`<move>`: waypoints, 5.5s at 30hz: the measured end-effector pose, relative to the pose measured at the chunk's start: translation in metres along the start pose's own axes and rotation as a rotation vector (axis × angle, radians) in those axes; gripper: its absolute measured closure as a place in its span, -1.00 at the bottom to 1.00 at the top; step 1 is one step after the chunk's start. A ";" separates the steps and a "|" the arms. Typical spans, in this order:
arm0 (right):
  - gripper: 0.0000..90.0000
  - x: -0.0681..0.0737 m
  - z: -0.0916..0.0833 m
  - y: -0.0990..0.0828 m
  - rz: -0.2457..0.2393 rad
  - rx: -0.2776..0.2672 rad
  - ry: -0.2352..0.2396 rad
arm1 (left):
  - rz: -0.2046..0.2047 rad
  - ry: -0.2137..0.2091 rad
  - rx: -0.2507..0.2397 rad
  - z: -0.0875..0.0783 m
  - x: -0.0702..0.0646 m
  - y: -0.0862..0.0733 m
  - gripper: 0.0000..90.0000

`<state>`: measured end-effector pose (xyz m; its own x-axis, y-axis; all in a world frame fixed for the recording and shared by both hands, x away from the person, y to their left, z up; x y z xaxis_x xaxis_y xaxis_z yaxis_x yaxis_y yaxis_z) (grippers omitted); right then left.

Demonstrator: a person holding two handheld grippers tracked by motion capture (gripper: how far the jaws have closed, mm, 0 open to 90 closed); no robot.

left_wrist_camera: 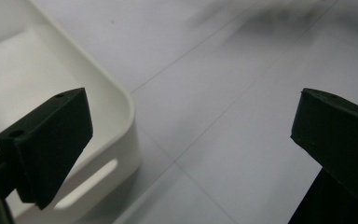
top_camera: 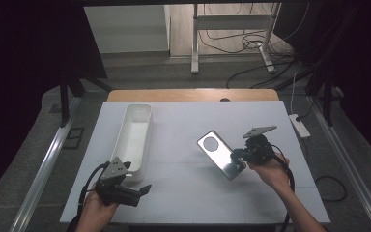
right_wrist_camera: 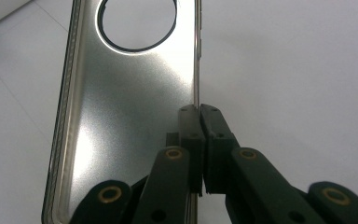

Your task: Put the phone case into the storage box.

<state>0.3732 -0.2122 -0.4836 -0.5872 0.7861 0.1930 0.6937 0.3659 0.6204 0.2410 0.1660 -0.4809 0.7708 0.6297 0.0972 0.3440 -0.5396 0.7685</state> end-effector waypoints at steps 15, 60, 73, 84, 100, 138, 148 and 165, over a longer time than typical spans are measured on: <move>0.97 0.000 -0.006 0.003 0.003 -0.033 -0.012 | 0.006 -0.085 -0.033 0.039 0.001 0.039 -1.00; 0.97 0.016 -0.008 0.015 0.002 -0.100 -0.003 | -0.028 -0.244 -0.052 0.115 0.008 0.094 -1.00; 0.97 0.027 -0.005 0.018 -0.009 -0.120 0.011 | -0.032 -0.255 -0.042 0.119 0.002 0.091 -1.00; 0.97 0.036 -0.002 0.018 -0.023 -0.127 0.022 | -0.052 -0.272 -0.012 0.121 -0.003 0.086 -1.00; 0.97 0.060 0.009 0.017 -0.068 -0.131 0.055 | -0.111 -0.318 -0.028 0.121 -0.003 0.086 -0.88; 0.83 0.077 0.014 0.011 -0.114 -0.135 0.093 | -0.179 -0.407 -0.049 0.108 0.004 0.087 0.76; -0.09 0.069 0.007 0.012 -0.084 -0.122 0.150 | -0.106 -0.374 -0.007 0.099 0.013 0.088 0.76; -0.95 0.070 0.009 0.011 -0.036 -0.082 0.240 | -0.007 -0.430 -0.004 0.087 0.016 0.090 0.75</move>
<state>0.3431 -0.1487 -0.4702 -0.6998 0.6291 0.3384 0.6401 0.3418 0.6881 0.3310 0.0793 -0.4648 0.9222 0.3426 -0.1793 0.3482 -0.5337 0.7707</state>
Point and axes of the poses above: each handheld gripper's, and its own axes: z roughly forward along the jaws, y roughly out of its top, x roughly to its left, the point moved 4 cm from there along z, roughly forward along the jaws, and after that the axes turned 12 degrees about z, right-handed, at the moved point
